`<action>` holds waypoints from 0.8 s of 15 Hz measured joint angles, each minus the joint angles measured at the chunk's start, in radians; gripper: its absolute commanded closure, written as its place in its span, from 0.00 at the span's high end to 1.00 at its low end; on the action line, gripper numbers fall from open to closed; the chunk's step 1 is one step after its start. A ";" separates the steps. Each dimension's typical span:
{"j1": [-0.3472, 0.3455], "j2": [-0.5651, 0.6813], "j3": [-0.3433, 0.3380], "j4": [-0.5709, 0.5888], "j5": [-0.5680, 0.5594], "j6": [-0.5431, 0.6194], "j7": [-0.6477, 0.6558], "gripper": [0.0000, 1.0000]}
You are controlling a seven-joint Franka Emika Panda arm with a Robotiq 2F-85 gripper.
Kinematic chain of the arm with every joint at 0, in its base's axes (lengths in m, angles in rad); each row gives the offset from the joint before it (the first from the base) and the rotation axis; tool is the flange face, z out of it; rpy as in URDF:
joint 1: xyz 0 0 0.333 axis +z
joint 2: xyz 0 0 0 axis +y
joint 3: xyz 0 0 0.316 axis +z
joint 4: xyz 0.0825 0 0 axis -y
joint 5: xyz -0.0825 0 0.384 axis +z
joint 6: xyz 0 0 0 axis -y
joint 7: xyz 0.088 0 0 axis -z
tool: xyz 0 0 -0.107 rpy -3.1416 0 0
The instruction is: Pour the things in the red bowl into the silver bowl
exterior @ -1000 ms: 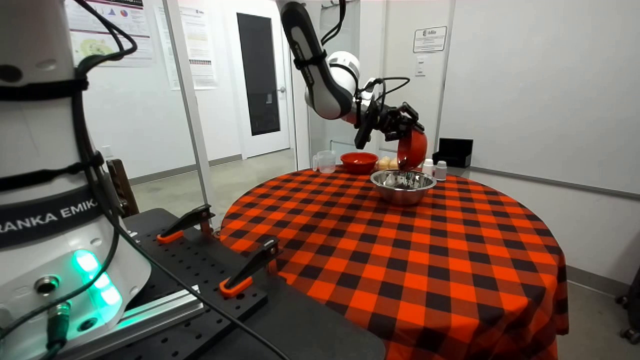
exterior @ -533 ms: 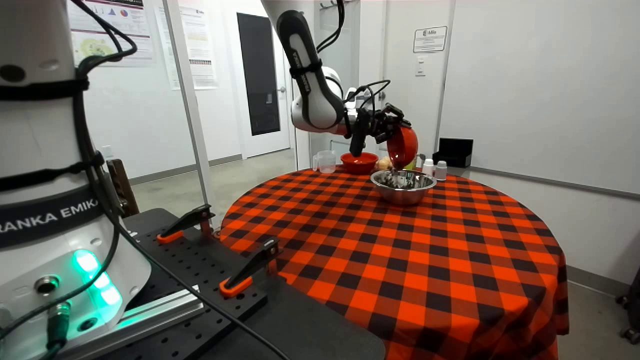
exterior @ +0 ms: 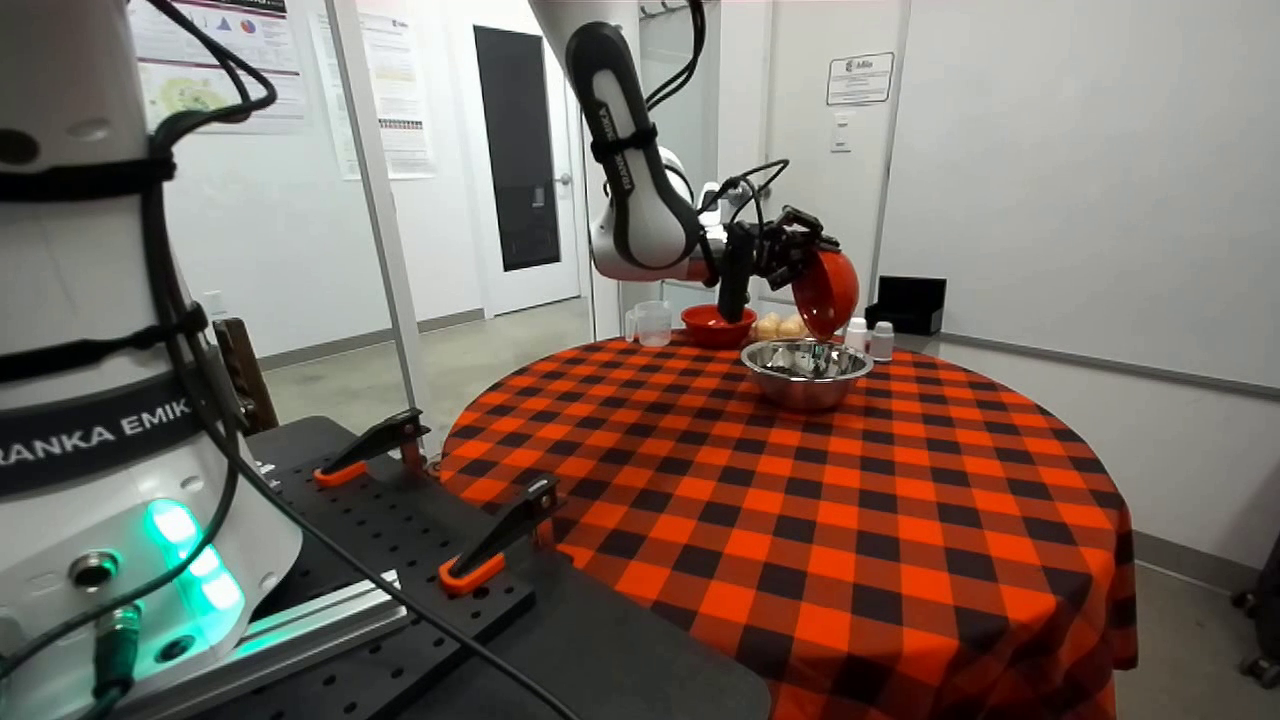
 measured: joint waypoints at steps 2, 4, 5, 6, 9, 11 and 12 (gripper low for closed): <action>-0.028 -0.007 0.027 -0.007 0.051 0.010 -0.030 0.03; -0.054 -0.026 0.051 -0.008 0.131 0.036 -0.089 0.03; -0.068 -0.041 0.062 -0.005 0.181 0.062 -0.130 0.03; -0.084 -0.061 0.073 0.000 0.240 0.096 -0.179 0.03; -0.129 -0.118 0.095 0.032 0.455 0.186 -0.356 0.03; -0.147 -0.143 0.098 0.061 0.616 0.214 -0.498 0.03; -0.154 -0.151 0.098 0.075 0.694 0.222 -0.575 0.03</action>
